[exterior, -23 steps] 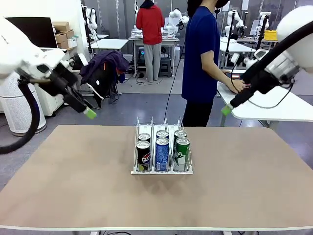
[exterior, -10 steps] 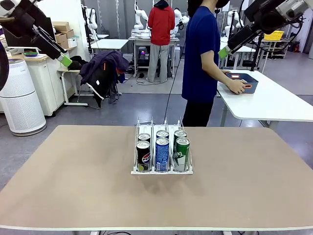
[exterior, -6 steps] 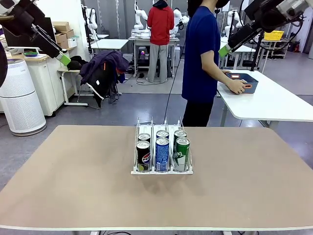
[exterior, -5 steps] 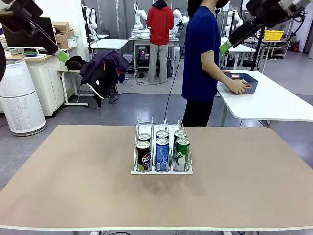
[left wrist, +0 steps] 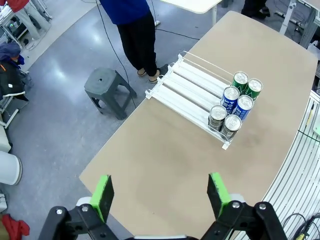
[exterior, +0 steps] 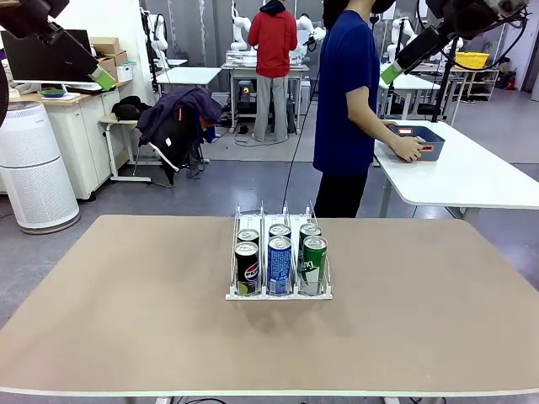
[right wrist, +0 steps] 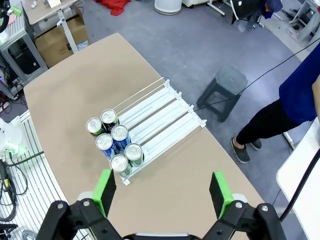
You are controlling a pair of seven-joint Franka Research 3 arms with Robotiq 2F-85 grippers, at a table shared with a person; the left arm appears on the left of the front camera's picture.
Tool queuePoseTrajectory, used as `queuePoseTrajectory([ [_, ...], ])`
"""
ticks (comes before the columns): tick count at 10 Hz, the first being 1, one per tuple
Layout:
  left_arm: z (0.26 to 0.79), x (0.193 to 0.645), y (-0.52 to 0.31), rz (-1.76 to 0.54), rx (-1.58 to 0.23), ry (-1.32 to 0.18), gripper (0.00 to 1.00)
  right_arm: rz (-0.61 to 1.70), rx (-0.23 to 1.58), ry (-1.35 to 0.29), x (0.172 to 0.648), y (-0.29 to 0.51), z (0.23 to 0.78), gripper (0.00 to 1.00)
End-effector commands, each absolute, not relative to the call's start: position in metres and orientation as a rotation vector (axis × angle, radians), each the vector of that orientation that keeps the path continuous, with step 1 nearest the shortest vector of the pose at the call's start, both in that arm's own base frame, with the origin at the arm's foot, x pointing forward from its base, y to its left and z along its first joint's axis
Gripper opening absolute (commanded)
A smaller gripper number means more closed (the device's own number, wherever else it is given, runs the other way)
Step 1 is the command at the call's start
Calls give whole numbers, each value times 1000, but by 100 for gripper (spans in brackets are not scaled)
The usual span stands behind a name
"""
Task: Fill the beverage cans into the dispenser.
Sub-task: Pick up the Ionic drink handed by the human.
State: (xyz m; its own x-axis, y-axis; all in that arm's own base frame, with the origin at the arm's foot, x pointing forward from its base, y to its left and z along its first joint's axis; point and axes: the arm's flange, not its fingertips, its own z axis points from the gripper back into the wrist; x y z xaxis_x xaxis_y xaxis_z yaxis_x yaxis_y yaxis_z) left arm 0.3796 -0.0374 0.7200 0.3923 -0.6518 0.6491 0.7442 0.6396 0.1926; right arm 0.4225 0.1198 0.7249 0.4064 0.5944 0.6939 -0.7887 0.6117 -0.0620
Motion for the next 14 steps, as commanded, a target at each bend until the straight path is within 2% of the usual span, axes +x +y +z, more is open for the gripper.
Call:
queuePoseTrajectory([
  [1, 717, 381, -36, -884, -136, -751, 100, 887, 300, -747, 421, 120, 727, 100],
  [4, 717, 381, -36, -884, -136, -751, 100, 888, 295, -744, 422, 120, 726, 100],
  [7, 717, 381, -36, -884, -136, -751, 100, 932, 319, -712, 419, 113, 747, 100],
  [14, 717, 381, -36, -884, -136, -751, 100, 892, 262, -820, 416, 95, 802, 100],
])
